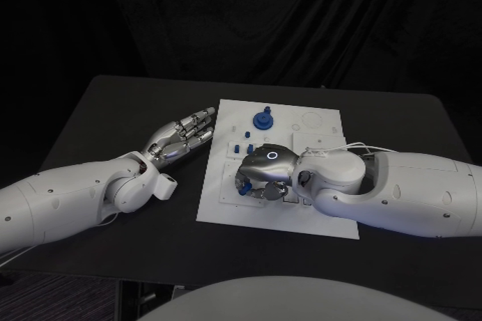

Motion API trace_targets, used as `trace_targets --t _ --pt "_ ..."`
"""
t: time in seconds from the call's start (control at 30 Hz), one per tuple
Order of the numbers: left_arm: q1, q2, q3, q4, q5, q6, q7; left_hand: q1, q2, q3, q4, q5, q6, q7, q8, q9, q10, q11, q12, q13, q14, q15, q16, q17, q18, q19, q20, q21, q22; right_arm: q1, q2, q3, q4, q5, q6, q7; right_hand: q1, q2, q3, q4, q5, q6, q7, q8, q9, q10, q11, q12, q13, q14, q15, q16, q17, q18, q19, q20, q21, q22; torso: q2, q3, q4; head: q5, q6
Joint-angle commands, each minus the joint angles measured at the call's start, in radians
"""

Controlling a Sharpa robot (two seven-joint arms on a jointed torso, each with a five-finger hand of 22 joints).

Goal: Assemble the parts on the task board

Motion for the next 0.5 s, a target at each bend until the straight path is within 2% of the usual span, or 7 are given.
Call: trace_targets --t 0.03,0.2,0.33,0.37,0.4,0.43,0.5 --pt "-0.002 0.002 0.001 0.0 -0.002 0.014 0.096 0.008 0.003 0.006 -0.001 0.005 0.001 0.009 0.0 0.001 -0.001 -0.006 -0.004 -0.001 0.0 0.006 -0.007 -0.002 -0.004 -0.001 0.007 0.0 0.001 -0.003 -0.001 -0.001 0.002 -0.007 0.018 -0.017 0.001 -0.004 0.0 -0.005 0.006 -0.008 0.002 -0.004 0.001 0.021 -0.012 0.004 -0.002 -0.007 -0.001 -0.006 -0.001 -0.003 -0.006 0.001 -0.004 0.134 -0.001 0.0 0.001 0.0 0.0" --pt "-0.002 0.003 0.001 -0.001 -0.002 0.014 0.095 0.008 0.003 0.007 -0.002 0.005 0.001 0.012 0.0 0.001 -0.001 -0.007 -0.004 -0.002 0.0 0.006 -0.007 -0.002 -0.004 -0.001 0.007 0.0 0.0 -0.003 0.001 -0.001 0.001 -0.007 0.013 -0.011 -0.004 -0.006 -0.001 -0.005 0.005 -0.013 0.006 -0.009 0.0 0.013 -0.009 0.0 0.0 -0.009 0.002 -0.007 -0.002 -0.003 -0.008 0.002 -0.006 0.134 0.0 0.0001 0.0016 -0.001 0.0" --pt "-0.002 0.003 0.001 -0.001 -0.002 0.015 0.095 0.008 0.003 0.007 -0.002 0.005 0.001 0.012 0.0 0.001 -0.001 -0.007 -0.004 -0.002 0.0 0.006 -0.007 -0.002 -0.004 -0.001 0.007 0.0 0.0 -0.003 0.002 -0.001 0.0 -0.007 0.008 -0.004 -0.026 -0.013 0.002 0.004 0.007 -0.067 0.014 -0.045 -0.013 -0.043 0.006 -0.027 -0.004 -0.013 0.014 -0.011 -0.008 -0.004 -0.015 0.01 -0.012 0.132 0.0 -0.0003 0.0017 -0.001 0.0" --pt "-0.002 0.003 0.001 -0.001 -0.002 0.015 0.095 0.008 0.003 0.007 -0.002 0.005 0.001 0.012 0.0 0.001 -0.001 -0.007 -0.004 -0.002 0.0 0.006 -0.007 -0.002 -0.004 -0.001 0.007 0.0 0.0 -0.003 0.002 -0.001 0.0 -0.007 0.007 -0.003 -0.038 -0.018 0.004 0.01 0.007 -0.096 0.014 -0.063 -0.021 -0.07 0.013 -0.04 -0.008 -0.016 0.02 -0.013 -0.011 -0.003 -0.019 0.014 -0.016 0.13 -0.001 -0.0006 0.0016 0.0 0.0" --pt "-0.002 0.003 0.001 -0.001 -0.002 0.015 0.095 0.008 0.003 0.007 -0.002 0.005 0.001 0.012 0.0 0.001 -0.001 -0.007 -0.004 -0.002 0.0 0.006 -0.007 -0.002 -0.004 -0.001 0.007 0.0 0.0 -0.003 0.002 -0.001 -0.001 -0.007 0.005 -0.001 -0.044 -0.023 0.005 0.014 0.007 -0.116 0.009 -0.074 -0.027 -0.087 0.017 -0.049 -0.011 -0.017 0.024 -0.013 -0.012 -0.003 -0.02 0.018 -0.018 0.13 -0.001 -0.0008 0.0015 0.0 0.0" --pt "-0.002 0.003 0.001 -0.001 -0.002 0.015 0.094 0.008 0.003 0.007 -0.002 0.005 0.001 0.012 0.0 0.001 -0.001 -0.007 -0.004 -0.002 0.0 0.006 -0.007 -0.002 -0.004 -0.001 0.007 0.0 0.0 -0.003 0.002 -0.001 -0.001 -0.007 0.004 0.001 -0.057 -0.031 0.003 0.02 0.007 -0.157 -0.017 -0.093 -0.038 -0.126 0.026 -0.069 -0.018 -0.021 0.029 -0.017 -0.018 -0.002 -0.025 0.023 -0.026 0.127 -0.001 -0.0008 0.0015 0.0 0.0" --pt "-0.002 0.004 0.001 -0.002 -0.002 0.015 0.094 0.008 0.003 0.007 -0.002 0.005 0.001 0.012 0.0 0.001 -0.001 -0.007 -0.004 -0.002 0.0 0.006 -0.007 -0.002 -0.004 -0.001 0.007 0.0 0.0 -0.003 0.002 -0.001 -0.001 -0.007 0.001 0.004 -0.069 -0.036 -0.009 0.024 0.005 -0.205 -0.051 -0.095 -0.052 -0.183 0.035 -0.095 -0.028 -0.025 0.028 -0.02 -0.023 0.001 -0.03 0.027 -0.034 0.125 0.0 -0.0008 0.0012 0.0 0.0"
